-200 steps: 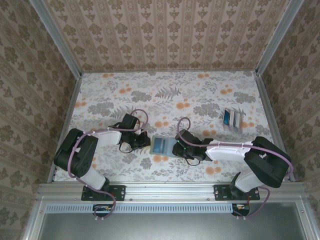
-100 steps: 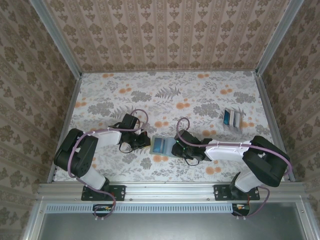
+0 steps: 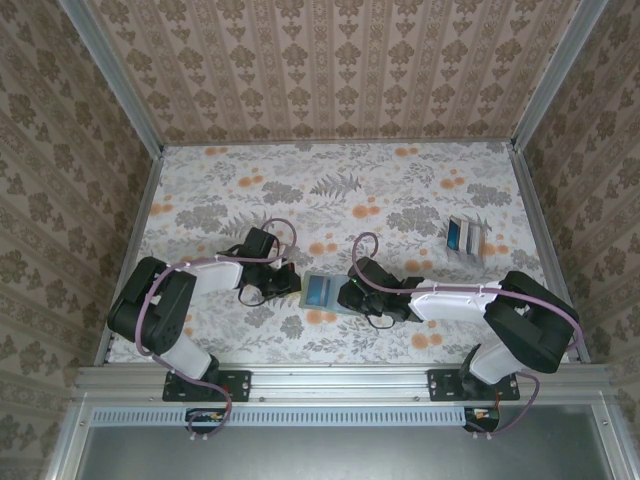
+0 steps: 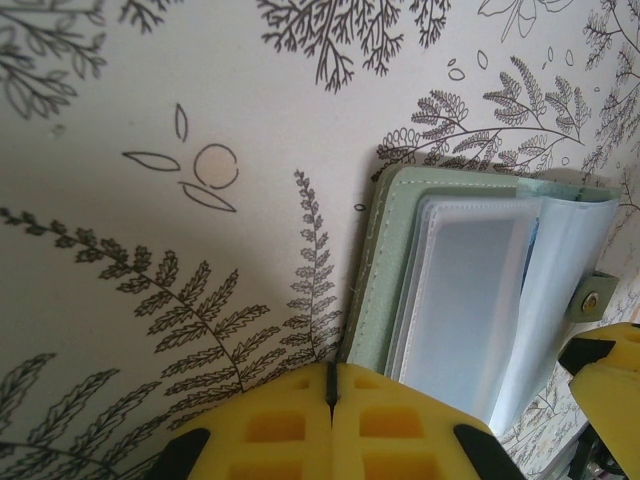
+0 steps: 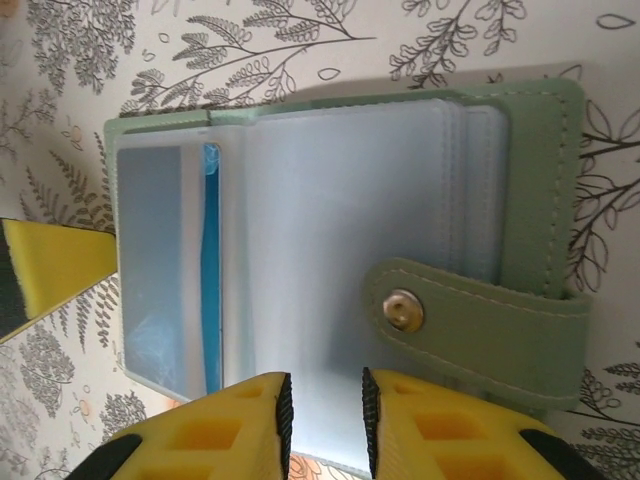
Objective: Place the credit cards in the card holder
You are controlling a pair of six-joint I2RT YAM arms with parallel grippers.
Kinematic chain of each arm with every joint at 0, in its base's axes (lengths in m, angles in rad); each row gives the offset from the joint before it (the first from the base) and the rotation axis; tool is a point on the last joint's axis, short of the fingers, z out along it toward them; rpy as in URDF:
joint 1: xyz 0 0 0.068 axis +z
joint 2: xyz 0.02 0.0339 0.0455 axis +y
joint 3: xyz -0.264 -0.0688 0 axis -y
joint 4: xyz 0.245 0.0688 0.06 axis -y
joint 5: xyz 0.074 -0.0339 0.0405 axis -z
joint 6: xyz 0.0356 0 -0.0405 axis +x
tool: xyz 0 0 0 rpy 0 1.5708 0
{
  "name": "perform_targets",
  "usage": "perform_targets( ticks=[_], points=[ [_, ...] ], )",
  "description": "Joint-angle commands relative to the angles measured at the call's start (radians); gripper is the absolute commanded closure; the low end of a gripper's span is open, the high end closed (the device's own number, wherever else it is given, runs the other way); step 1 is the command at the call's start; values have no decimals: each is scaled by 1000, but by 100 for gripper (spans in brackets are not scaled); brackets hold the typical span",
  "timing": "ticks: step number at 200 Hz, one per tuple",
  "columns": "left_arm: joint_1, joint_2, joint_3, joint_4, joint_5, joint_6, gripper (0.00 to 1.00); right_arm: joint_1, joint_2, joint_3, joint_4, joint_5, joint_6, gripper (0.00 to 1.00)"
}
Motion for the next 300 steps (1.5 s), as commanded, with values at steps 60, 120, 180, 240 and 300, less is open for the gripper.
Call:
perform_targets(
  ticks=[60, 120, 180, 240, 300],
  points=[
    [-9, 28, -8, 22, 12, 14, 98, 9, -46, 6, -91, 35, 5, 61],
    [-9, 33, -6, 27, 15, 13, 98, 9, -68, -2, -146, 60, 1, 60],
    [-10, 32, -8, 25, 14, 11, 98, 14, -20, 0, -107, 30, 12, 61],
    [-10, 34, -4, 25, 16, 13, 98, 14, 4, 11, -99, 18, 10, 63],
    [-9, 33, -3, 21, 16, 16, 98, 15, 16, 28, -101, 12, 0, 69]
  ],
)
